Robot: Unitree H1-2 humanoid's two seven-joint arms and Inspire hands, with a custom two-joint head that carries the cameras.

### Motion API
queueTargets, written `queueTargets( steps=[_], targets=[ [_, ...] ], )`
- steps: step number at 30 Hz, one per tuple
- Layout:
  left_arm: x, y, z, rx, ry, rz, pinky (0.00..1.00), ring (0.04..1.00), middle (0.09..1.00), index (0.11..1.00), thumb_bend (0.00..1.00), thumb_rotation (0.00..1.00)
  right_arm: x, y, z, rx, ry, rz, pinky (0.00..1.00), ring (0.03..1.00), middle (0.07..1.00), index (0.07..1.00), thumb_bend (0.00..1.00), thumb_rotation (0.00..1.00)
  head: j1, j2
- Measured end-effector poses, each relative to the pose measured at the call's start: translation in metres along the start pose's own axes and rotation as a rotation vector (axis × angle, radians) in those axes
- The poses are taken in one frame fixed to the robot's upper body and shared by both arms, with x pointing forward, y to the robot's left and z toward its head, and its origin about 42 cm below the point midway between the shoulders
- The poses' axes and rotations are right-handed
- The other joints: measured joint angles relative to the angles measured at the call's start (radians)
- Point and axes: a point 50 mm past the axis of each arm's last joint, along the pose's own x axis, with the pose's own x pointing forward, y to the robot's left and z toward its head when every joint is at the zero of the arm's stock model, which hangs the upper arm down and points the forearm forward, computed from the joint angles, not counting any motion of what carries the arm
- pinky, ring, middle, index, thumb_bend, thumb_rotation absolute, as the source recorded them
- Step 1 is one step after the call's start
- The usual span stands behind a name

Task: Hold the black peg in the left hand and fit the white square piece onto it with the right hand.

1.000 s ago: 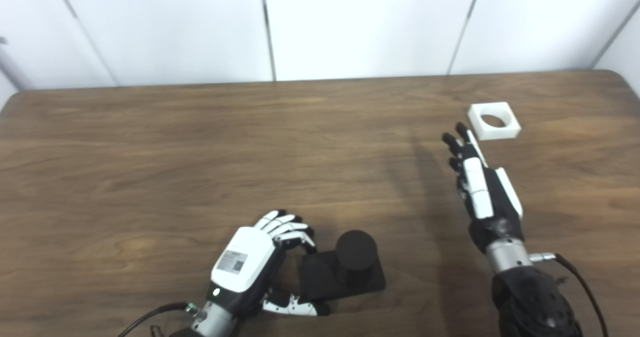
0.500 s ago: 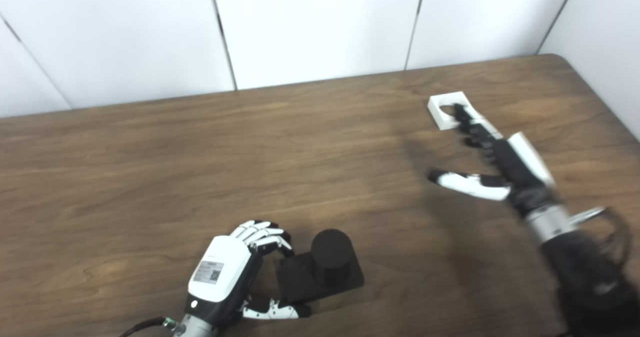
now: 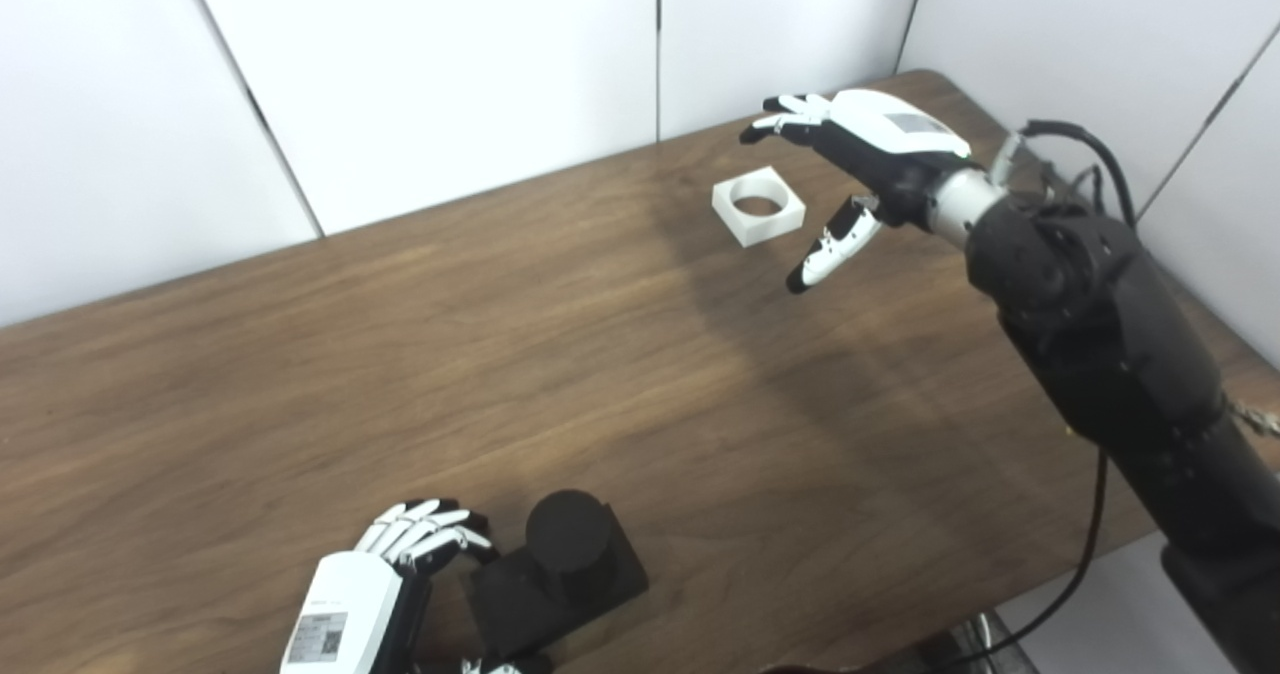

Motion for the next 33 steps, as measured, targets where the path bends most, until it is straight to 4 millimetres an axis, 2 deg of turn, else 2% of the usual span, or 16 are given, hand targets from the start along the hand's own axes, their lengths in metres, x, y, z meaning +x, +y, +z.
queueTargets(
  steps=[10,15,21,27,33],
  targets=[
    [-0.001,-0.001,-0.002,-0.002,-0.003,0.007,0.88,0.826,0.744,0.485,0.52,0.05,0.051,0.010,-0.019,-0.110,0.081,0.138,1.00,1.000,0.985,0.890,0.94,0.18,0.008,-0.020],
    [-0.001,-0.001,-0.002,-0.002,-0.008,0.007,0.88,0.828,0.745,0.485,0.52,0.05,0.076,0.015,-0.027,-0.149,0.115,0.155,0.99,1.000,0.982,0.890,0.94,0.19,0.015,-0.023],
    [-0.001,-0.001,-0.001,0.000,-0.010,0.007,0.89,0.829,0.745,0.485,0.52,0.05,0.100,0.020,-0.034,-0.171,0.144,0.154,1.00,0.999,0.975,0.887,0.93,0.16,0.026,-0.026],
    [-0.002,-0.002,-0.001,0.000,-0.008,0.008,0.89,0.832,0.747,0.486,0.52,0.05,0.121,0.026,-0.035,-0.198,0.146,0.159,0.98,0.995,0.972,0.892,0.89,0.15,0.031,-0.028],
    [-0.002,-0.002,0.000,0.005,-0.010,0.009,0.89,0.833,0.751,0.486,0.52,0.05,0.137,0.030,-0.023,-0.217,0.133,0.171,0.97,0.974,0.964,0.890,0.89,0.16,0.040,-0.023]
  ],
)
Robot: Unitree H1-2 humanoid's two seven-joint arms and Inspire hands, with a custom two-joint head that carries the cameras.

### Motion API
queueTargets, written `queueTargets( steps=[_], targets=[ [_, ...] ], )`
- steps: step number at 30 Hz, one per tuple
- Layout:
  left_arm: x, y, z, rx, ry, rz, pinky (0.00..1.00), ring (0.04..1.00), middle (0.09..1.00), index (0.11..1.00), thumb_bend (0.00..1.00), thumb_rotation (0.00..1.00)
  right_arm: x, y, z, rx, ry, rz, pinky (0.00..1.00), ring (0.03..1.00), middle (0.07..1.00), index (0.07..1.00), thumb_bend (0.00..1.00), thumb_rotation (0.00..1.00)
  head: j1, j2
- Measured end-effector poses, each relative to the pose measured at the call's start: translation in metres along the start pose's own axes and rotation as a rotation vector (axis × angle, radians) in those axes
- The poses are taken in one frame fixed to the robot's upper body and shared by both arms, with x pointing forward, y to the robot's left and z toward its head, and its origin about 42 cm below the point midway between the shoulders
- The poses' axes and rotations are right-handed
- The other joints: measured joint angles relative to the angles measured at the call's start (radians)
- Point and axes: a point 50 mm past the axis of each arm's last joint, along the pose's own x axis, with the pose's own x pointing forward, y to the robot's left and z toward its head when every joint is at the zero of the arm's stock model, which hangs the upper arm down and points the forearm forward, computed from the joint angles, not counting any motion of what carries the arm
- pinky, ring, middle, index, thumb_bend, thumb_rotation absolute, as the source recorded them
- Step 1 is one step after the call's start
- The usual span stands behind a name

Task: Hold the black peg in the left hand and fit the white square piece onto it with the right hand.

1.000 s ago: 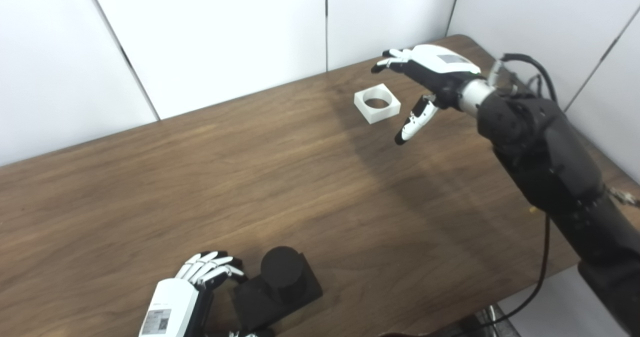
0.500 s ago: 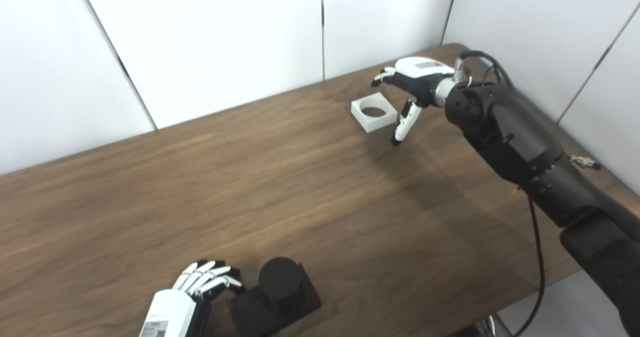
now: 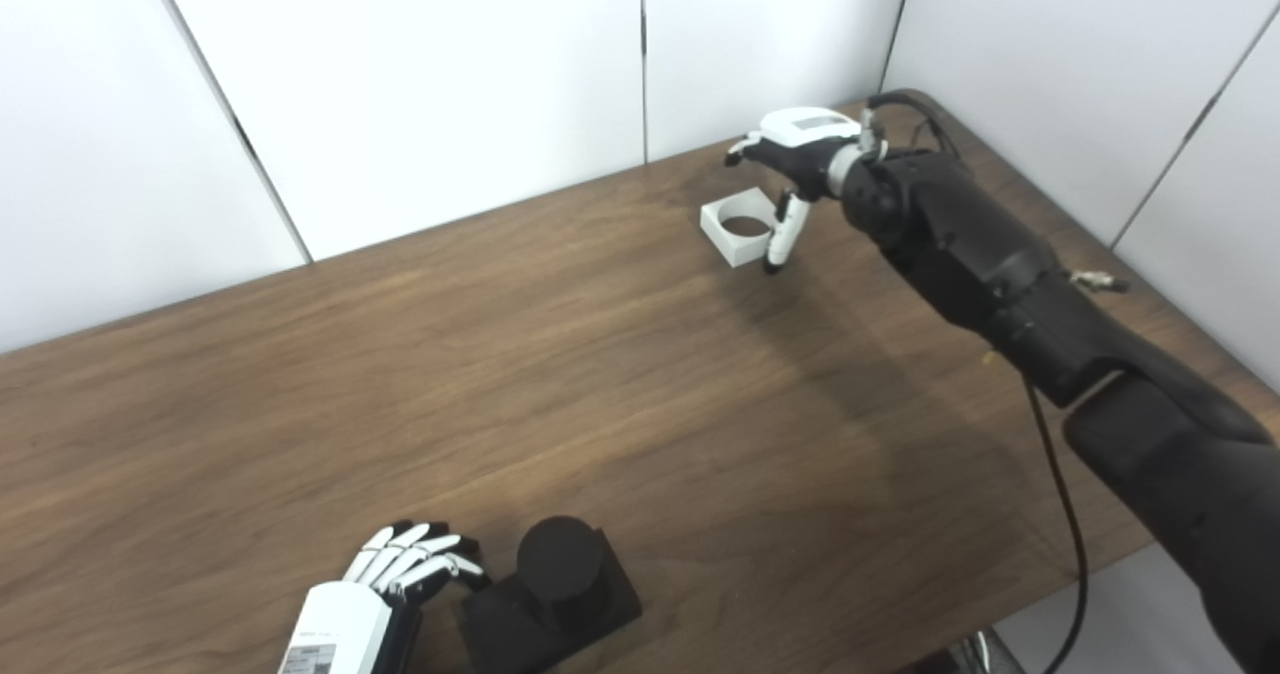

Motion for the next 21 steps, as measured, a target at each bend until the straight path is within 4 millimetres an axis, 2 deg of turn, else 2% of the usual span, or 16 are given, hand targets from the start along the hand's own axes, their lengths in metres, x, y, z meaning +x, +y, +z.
queueTargets(
  steps=[7,12,21],
  targets=[
    [-0.001,0.000,0.002,0.002,0.009,0.004,0.90,0.839,0.754,0.486,0.52,0.05,0.006,0.004,0.010,-0.044,-0.015,0.025,0.97,0.955,0.940,0.833,0.89,0.16,0.009,0.003],
    [-0.002,0.000,0.005,0.000,0.015,0.008,0.89,0.835,0.750,0.486,0.52,0.05,0.010,0.011,0.009,-0.059,-0.005,0.044,0.96,0.935,0.927,0.809,0.88,0.14,0.012,0.005],
    [-0.002,-0.001,0.009,-0.006,0.031,0.010,0.87,0.820,0.740,0.485,0.52,0.05,0.013,0.013,0.006,-0.063,-0.003,0.023,0.93,0.926,0.915,0.788,0.85,0.11,0.018,0.009]
  ],
)
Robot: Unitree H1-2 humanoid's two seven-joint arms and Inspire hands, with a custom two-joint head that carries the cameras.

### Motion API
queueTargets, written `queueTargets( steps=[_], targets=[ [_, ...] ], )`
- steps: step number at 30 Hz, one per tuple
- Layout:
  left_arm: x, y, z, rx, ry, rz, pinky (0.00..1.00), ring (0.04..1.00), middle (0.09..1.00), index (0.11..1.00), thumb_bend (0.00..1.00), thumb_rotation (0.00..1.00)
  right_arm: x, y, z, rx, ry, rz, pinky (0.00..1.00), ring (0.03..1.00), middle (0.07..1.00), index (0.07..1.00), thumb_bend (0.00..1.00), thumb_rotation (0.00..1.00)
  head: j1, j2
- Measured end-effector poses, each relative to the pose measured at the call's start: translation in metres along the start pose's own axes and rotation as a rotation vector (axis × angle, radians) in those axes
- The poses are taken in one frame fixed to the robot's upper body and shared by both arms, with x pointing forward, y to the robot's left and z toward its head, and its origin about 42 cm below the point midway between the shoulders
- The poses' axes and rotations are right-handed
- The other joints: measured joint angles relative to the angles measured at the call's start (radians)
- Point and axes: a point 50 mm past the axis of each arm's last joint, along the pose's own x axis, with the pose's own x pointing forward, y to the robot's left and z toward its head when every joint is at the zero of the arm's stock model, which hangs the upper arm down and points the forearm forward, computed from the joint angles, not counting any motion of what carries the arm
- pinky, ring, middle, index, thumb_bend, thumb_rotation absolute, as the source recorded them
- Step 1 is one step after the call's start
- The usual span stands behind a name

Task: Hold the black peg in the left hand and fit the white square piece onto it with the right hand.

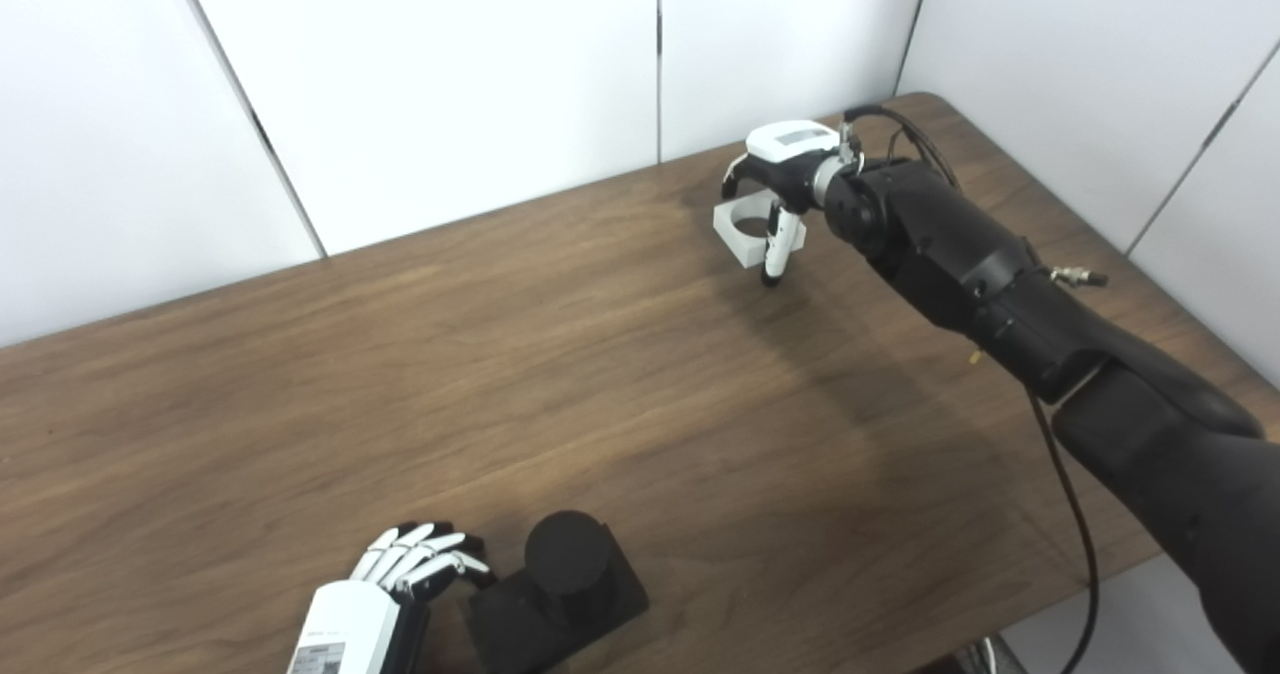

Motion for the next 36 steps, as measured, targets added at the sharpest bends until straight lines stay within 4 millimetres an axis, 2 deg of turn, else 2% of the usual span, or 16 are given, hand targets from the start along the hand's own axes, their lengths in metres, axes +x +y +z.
queueTargets(
  steps=[5,20,21,23,28,32,36],
  targets=[
    [0.000,0.000,0.001,0.002,-0.001,0.000,0.86,0.818,0.738,0.485,0.52,0.05,0.001,0.001,-0.001,-0.007,-0.006,-0.018,0.91,0.917,0.905,0.774,0.84,0.11,0.003,0.000],
    [0.000,0.002,0.004,0.007,0.003,-0.008,0.85,0.813,0.736,0.485,0.52,0.05,0.001,0.001,-0.002,-0.021,-0.027,-0.041,0.80,0.891,0.861,0.620,0.82,0.05,0.009,0.006],
    [0.000,0.002,0.005,0.008,0.003,-0.008,0.85,0.812,0.735,0.485,0.52,0.05,0.001,0.001,-0.002,-0.025,-0.034,-0.043,0.79,0.887,0.855,0.558,0.67,0.09,0.009,0.006],
    [0.000,0.002,0.005,0.009,0.004,-0.008,0.85,0.813,0.736,0.485,0.52,0.05,0.001,0.001,-0.002,-0.033,-0.046,-0.045,0.77,0.877,0.839,0.505,0.56,0.12,0.006,0.008],
    [0.000,0.002,0.005,0.010,0.003,-0.008,0.84,0.805,0.731,0.485,0.52,0.05,0.000,0.004,-0.006,-0.020,-0.061,-0.062,0.73,0.834,0.777,0.486,0.52,0.12,0.005,0.008],
    [-0.001,0.002,0.005,0.010,0.003,-0.008,0.84,0.808,0.732,0.485,0.52,0.05,-0.002,0.006,-0.010,-0.020,-0.073,-0.076,0.71,0.798,0.753,0.485,0.52,0.12,0.005,0.008],
    [-0.001,0.003,0.006,0.010,0.004,-0.012,0.85,0.814,0.736,0.485,0.52,0.05,-0.003,0.007,-0.010,-0.026,-0.082,-0.088,0.72,0.801,0.750,0.485,0.52,0.12,0.005,0.009]
  ],
)
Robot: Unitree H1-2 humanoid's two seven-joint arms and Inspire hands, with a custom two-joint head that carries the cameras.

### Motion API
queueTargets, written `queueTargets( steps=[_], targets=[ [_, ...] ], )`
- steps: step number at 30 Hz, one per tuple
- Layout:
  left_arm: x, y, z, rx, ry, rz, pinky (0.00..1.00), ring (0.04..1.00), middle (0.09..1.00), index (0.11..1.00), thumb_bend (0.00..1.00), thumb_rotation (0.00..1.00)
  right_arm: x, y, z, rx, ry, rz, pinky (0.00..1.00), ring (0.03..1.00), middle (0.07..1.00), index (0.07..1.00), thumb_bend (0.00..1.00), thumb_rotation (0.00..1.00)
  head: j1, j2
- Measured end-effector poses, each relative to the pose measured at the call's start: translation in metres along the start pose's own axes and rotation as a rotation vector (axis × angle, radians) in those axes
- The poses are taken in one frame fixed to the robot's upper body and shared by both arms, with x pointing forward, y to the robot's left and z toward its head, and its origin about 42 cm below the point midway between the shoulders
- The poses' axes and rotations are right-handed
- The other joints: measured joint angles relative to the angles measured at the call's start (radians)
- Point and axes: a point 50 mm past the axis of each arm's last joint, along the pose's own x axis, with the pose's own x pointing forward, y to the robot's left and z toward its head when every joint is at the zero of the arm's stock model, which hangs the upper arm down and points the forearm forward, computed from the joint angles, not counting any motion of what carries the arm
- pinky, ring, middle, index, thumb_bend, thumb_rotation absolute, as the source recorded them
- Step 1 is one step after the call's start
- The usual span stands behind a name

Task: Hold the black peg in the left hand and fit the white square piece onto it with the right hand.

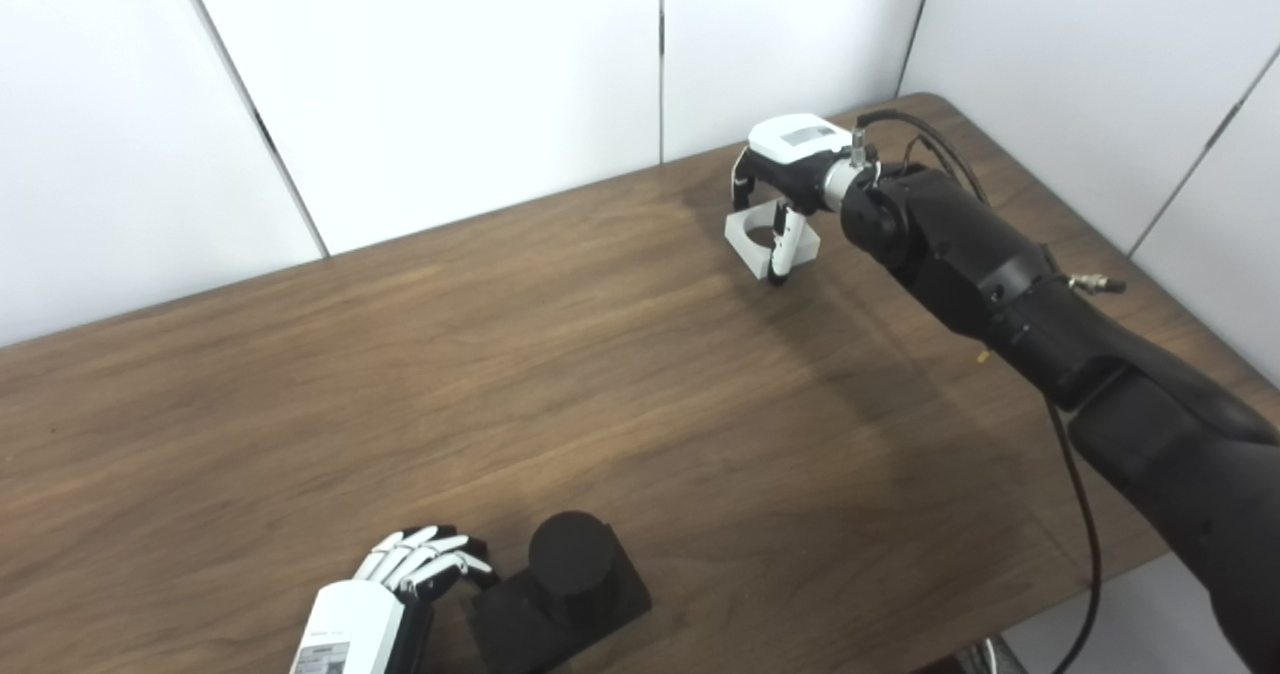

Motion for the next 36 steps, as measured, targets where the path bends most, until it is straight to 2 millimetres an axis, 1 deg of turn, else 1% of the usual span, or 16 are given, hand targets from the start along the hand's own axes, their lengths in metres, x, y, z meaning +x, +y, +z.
queueTargets(
  steps=[4,6,7,8,9,10,12,15,17,19,21,24,28,36],
  targets=[
    [0.000,0.000,0.001,-0.002,0.002,0.000,0.85,0.811,0.735,0.485,0.52,0.05,-0.004,0.000,0.001,-0.003,-0.014,-0.011,0.75,0.824,0.760,0.485,0.52,0.12,0.028,0.012],
    [0.000,0.000,0.001,-0.001,0.004,0.001,0.85,0.809,0.732,0.485,0.52,0.05,-0.009,0.000,0.003,-0.010,-0.028,-0.011,0.76,0.833,0.766,0.486,0.52,0.12,0.072,0.029],
    [0.000,0.000,0.002,0.000,0.004,0.002,0.85,0.808,0.732,0.485,0.52,0.05,-0.015,-0.002,0.006,-0.023,-0.045,-0.007,0.77,0.833,0.767,0.486,0.52,0.13,0.084,0.035],
    [0.000,0.000,0.002,0.001,0.005,0.004,0.85,0.807,0.731,0.485,0.52,0.05,-0.022,-0.005,0.011,-0.038,-0.075,-0.006,0.77,0.833,0.768,0.485,0.52,0.13,0.089,0.038],
    [0.000,0.000,0.003,0.001,0.009,0.005,0.84,0.808,0.733,0.485,0.52,0.05,-0.028,-0.009,0.018,-0.050,-0.101,-0.009,0.78,0.828,0.765,0.485,0.52,0.13,0.106,0.050],
    [0.000,0.000,0.003,0.003,0.010,0.004,0.84,0.808,0.734,0.485,0.52,0.05,-0.034,-0.014,0.025,-0.065,-0.128,-0.014,0.78,0.828,0.764,0.485,0.52,0.13,0.106,0.051],
    [0.002,0.000,0.006,0.013,0.010,-0.002,0.84,0.811,0.736,0.485,0.52,0.05,-0.048,-0.028,0.039,-0.105,-0.194,-0.035,0.81,0.833,0.761,0.486,0.52,0.13,0.118,0.058],
    [0.005,0.000,0.012,0.016,0.016,-0.013,0.84,0.812,0.736,0.485,0.52,0.05,-0.070,-0.049,0.060,-0.159,-0.283,-0.067,0.83,0.833,0.757,0.486,0.52,0.13,0.136,0.086],
    [0.007,0.000,0.015,0.017,0.019,-0.020,0.84,0.817,0.739,0.485,0.52,0.05,-0.083,-0.057,0.072,-0.179,-0.334,-0.069,0.87,0.836,0.756,0.486,0.52,0.13,0.149,0.104],
    [0.009,0.000,0.018,0.023,0.020,-0.025,0.84,0.816,0.738,0.485,0.52,0.05,-0.099,-0.064,0.086,-0.198,-0.395,-0.067,0.88,0.828,0.750,0.485,0.52,0.13,0.163,0.118],
    [0.012,0.000,0.021,0.030,0.015,-0.029,0.84,0.814,0.735,0.485,0.52,0.05,-0.112,-0.070,0.096,-0.214,-0.439,-0.074,0.89,0.827,0.749,0.485,0.52,0.13,0.182,0.135],
    [0.017,-0.001,0.024,0.034,0.010,-0.029,0.84,0.814,0.734,0.484,0.52,0.05,-0.130,-0.077,0.108,-0.232,-0.494,-0.072,0.89,0.819,0.744,0.485,0.52,0.13,0.195,0.146],
    [0.022,-0.004,0.028,0.027,0.010,-0.029,0.84,0.816,0.734,0.484,0.52,0.05,-0.150,-0.081,0.123,-0.262,-0.563,-0.063,0.90,0.810,0.737,0.485,0.52,0.13,0.233,0.176],
    [0.027,-0.007,0.034,0.027,0.007,-0.028,0.83,0.811,0.735,0.484,0.52,0.05,-0.184,-0.084,0.151,-0.267,-0.685,-0.060,0.89,0.812,0.727,0.483,0.52,0.13,0.255,0.202]
  ],
)
